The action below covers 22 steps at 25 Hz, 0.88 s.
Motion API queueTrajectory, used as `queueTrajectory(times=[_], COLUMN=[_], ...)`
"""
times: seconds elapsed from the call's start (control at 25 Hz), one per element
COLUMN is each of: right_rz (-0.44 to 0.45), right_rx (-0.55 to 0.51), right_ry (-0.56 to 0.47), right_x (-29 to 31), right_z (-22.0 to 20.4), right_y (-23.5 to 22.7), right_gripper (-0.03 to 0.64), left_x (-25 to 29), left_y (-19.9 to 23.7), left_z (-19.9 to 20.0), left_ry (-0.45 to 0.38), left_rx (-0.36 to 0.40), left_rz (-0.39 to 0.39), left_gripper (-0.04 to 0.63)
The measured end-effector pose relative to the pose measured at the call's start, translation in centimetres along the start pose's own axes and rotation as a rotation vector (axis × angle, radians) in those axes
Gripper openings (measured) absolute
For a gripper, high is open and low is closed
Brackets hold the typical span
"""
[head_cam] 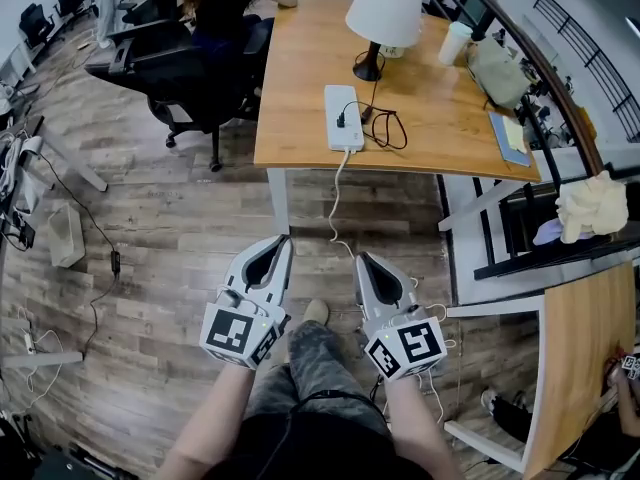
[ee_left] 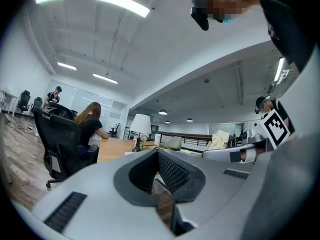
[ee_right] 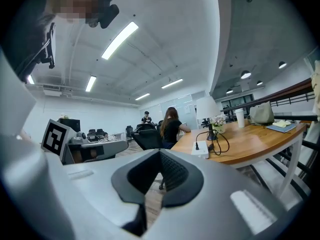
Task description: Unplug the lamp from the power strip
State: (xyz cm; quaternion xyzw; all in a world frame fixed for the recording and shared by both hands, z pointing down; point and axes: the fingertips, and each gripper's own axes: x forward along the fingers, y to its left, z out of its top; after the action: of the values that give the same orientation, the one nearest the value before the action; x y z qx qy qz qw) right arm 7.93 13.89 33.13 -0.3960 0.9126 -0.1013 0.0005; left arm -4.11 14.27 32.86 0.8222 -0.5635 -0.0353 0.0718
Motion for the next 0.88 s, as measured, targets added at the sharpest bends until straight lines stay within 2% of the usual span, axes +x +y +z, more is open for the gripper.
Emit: queueTrajectory(times=[0.48, 0.72, 0.88], right_rz=[0.014, 0.013, 0.015], right_rx=[0.012, 0.038, 0.047], right_ry=[0.023, 0.026, 0.033], right_x=[6.7, 9.3, 10.8], right_z=[0.6, 0.6, 0.5], right_y=[-5.0, -7.2, -8.8], right_gripper=[0.008, 0.008, 0.008], left_x=[7.6, 10.8, 12.9], left_y=[3.4, 4.3, 5.0], left_z=[0.2, -0.4, -0.7], left_ry=[0.014, 0.055, 0.066], left_rx=[-0.004, -0.020, -0.005], left_rz=[0.007, -0.003, -0.006], left_gripper=[-0.003, -0.003, -0.003])
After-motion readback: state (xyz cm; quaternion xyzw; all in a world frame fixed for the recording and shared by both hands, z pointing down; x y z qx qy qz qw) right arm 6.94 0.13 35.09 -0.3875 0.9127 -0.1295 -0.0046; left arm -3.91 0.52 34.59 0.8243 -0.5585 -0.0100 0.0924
